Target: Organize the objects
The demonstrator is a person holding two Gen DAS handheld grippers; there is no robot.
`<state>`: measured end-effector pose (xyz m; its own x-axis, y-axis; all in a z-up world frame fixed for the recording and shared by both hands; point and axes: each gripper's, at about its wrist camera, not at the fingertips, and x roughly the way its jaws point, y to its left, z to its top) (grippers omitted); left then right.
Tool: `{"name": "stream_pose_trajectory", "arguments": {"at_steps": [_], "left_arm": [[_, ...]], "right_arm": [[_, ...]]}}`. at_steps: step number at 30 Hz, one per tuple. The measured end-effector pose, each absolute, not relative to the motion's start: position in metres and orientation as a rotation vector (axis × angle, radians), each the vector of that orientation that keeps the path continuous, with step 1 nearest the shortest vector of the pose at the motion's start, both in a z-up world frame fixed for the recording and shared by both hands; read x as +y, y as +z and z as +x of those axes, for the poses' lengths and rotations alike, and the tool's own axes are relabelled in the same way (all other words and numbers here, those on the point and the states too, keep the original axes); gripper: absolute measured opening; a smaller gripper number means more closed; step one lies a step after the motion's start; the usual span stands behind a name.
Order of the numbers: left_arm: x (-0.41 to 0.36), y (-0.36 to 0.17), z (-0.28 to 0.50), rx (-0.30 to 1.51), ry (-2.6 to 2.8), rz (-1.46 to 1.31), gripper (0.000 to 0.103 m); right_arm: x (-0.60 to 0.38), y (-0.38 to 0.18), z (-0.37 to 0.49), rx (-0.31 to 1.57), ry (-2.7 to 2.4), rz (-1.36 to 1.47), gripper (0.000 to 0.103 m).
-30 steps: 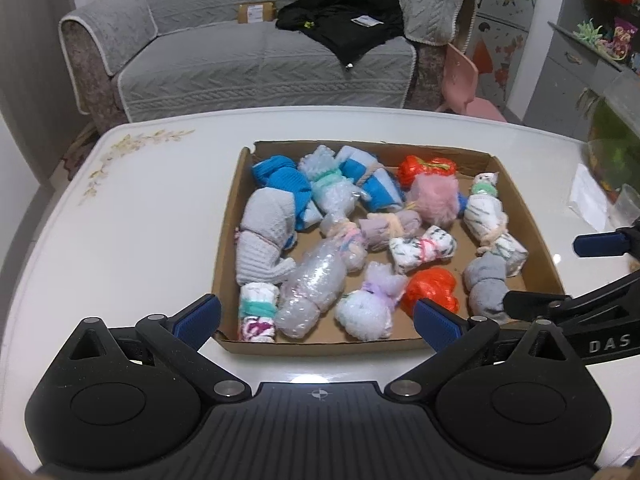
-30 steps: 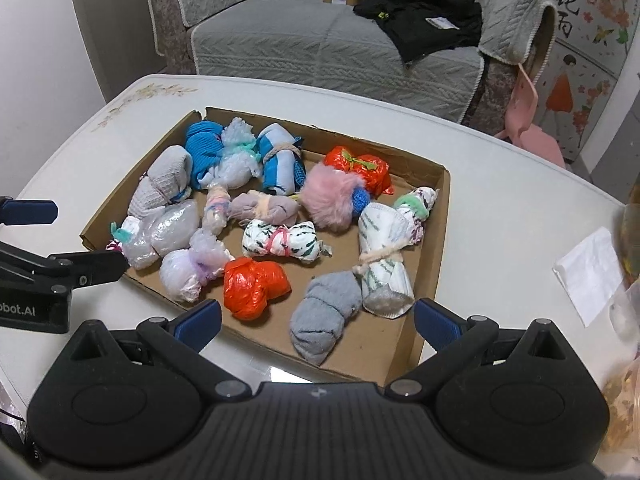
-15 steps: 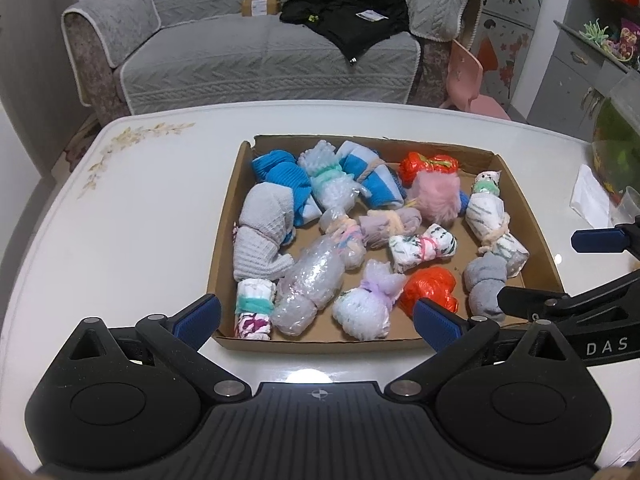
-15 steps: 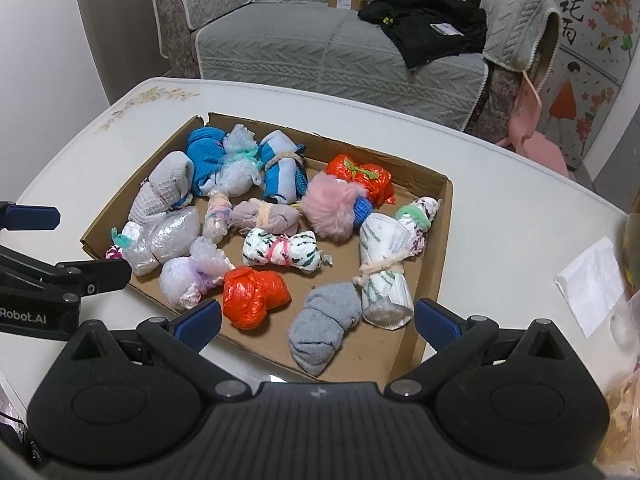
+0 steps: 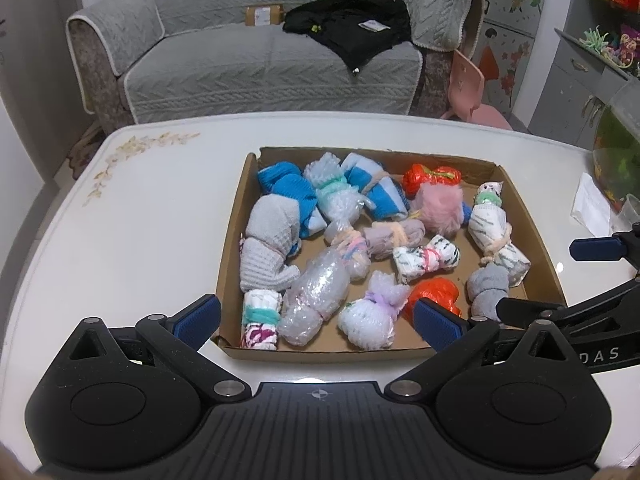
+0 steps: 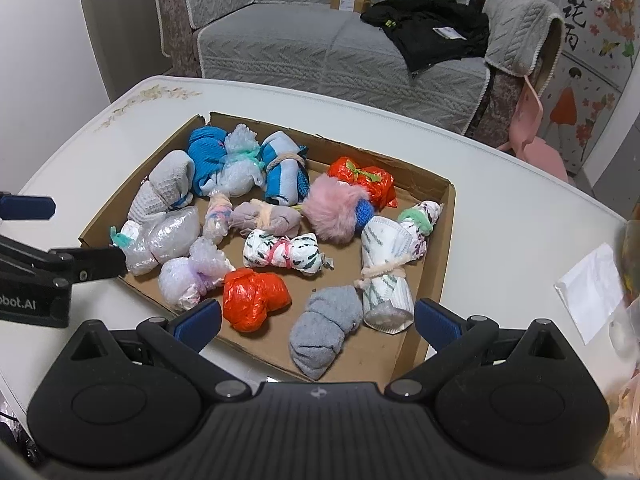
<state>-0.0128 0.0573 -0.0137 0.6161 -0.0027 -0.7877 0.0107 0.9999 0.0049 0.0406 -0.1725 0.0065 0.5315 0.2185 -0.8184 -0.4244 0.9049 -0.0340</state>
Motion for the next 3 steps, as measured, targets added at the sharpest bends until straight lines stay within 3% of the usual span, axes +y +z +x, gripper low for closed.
{"name": "stream_pose_trajectory", "arguments": {"at_steps": [3], "left_arm": [[0.0576,-0.0116,-0.0116,0.908,-0.022,-0.005,0.103]], "right_arm": [[-0.1731,0.0072,0.0408,0.933,0.388,-0.239,0.102]]}}
